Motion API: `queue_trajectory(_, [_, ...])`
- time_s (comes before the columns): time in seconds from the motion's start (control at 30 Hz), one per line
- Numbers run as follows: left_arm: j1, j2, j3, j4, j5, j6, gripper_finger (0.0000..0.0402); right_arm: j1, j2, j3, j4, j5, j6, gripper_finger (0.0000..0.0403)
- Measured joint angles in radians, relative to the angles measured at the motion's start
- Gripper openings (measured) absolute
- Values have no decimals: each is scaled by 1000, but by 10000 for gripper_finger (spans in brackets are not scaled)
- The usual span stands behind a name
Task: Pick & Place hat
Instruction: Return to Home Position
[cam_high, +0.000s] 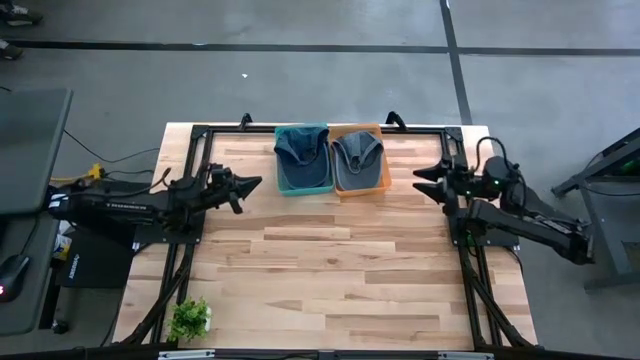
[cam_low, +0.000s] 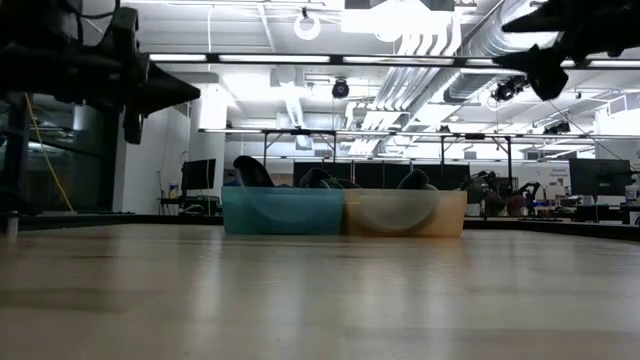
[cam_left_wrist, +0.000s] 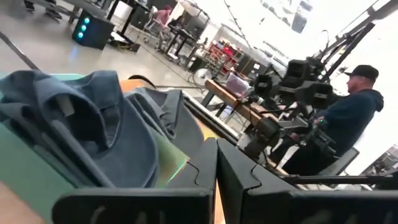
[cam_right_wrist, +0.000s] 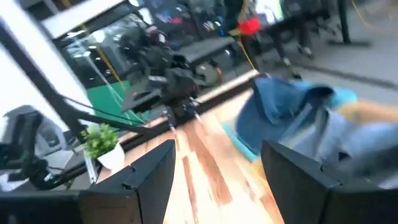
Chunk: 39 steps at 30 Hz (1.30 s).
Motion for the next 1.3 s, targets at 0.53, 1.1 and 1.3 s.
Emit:
queue_trajectory(0.53, [0, -154, -56, -36, 3, 100, 0, 102, -77, -243, 481, 107, -36, 232])
queue_trajectory(1.1, [0, -350, -58, -315, 6, 119, 0, 134, -120, -373, 405, 113, -21, 232])
queue_trajectory(1.3, [0, -508, -57, -458, -6, 105, 0, 134, -164, -372, 321, 173, -52, 232])
